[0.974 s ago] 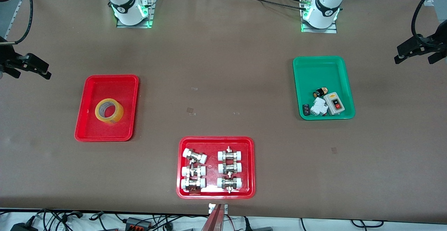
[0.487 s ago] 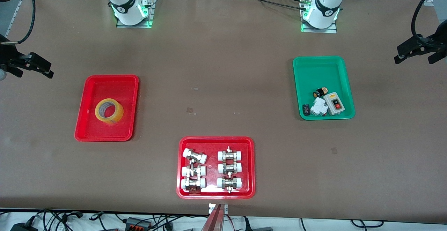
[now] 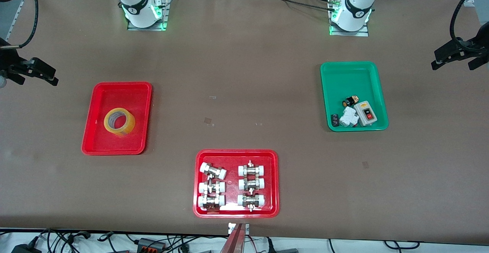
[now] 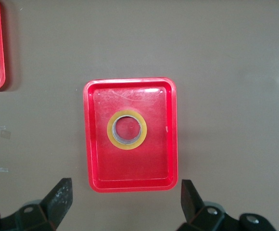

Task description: Left arm passes tape to right arm into tray

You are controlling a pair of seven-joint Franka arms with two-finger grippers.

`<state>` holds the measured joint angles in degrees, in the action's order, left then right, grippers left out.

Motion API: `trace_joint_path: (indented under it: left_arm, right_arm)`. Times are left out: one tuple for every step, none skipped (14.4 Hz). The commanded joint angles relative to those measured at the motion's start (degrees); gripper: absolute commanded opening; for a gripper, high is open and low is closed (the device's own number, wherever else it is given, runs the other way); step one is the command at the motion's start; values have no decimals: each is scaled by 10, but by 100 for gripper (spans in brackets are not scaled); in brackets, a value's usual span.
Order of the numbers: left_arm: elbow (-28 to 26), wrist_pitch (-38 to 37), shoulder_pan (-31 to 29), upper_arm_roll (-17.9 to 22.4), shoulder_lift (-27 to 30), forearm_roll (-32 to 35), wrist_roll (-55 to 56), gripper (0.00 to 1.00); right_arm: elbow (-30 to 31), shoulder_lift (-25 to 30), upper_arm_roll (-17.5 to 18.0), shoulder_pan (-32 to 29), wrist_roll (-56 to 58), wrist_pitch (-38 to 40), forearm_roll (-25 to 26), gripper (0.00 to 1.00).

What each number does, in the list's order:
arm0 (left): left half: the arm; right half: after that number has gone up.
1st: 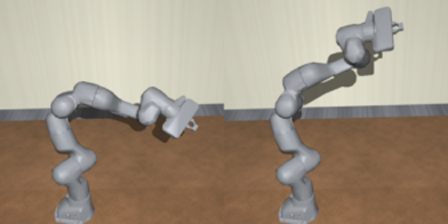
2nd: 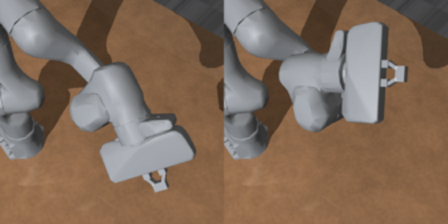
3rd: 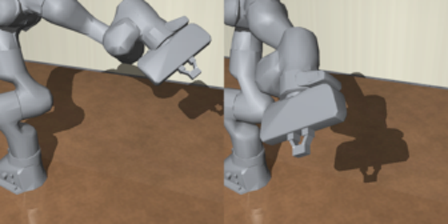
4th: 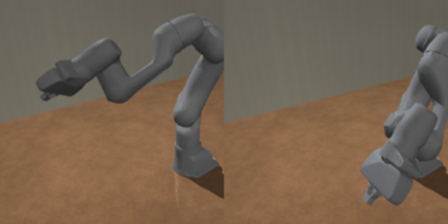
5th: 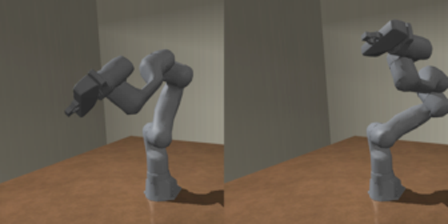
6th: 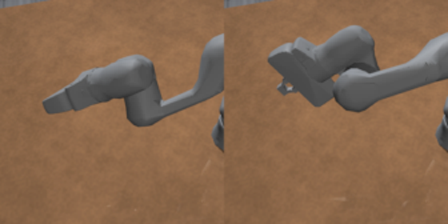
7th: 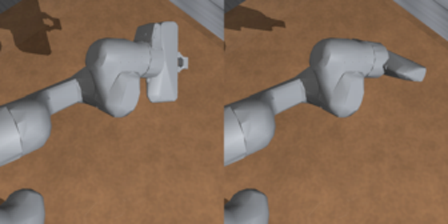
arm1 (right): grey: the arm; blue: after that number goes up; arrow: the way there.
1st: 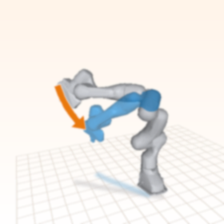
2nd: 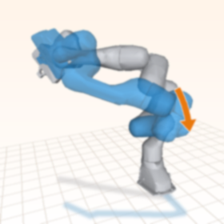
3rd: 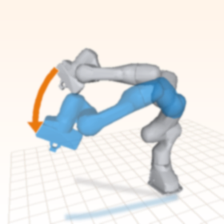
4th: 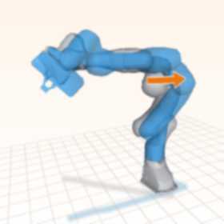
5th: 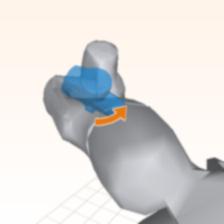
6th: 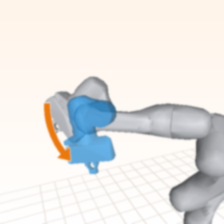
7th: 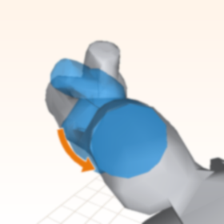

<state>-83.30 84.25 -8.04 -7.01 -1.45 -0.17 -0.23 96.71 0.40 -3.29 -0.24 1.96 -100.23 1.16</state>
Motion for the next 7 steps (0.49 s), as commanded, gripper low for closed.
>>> trace_joint_path:
  left_arm:
    - [19,-15,0,-2,-7,10,-2,100]
    - [19,-15,0,-2,-7,10,-2,100]
    - [19,-15,0,-2,-7,10,-2,100]
    - [19,-15,0,-2,-7,10,-2,100]
    - [19,-15,0,-2,-7,10,-2,100]
    - [19,-15,0,-2,-7,10,-2,100]
    - [19,-15,0,-2,-7,10,-2,100]
  right_arm:
    - [7,7,27,-27,0,0,-11,100]
    - [7,7,33,-34,0,0,-11,100]
    - [7,8,34,-35,0,-1,-11,100]
    - [7,10,35,-36,0,0,-11,100]
    - [7,10,36,-40,0,0,-11,100]
    - [7,11,36,-41,0,0,-11,100]
    - [7,12,36,-41,0,0,-11,100]
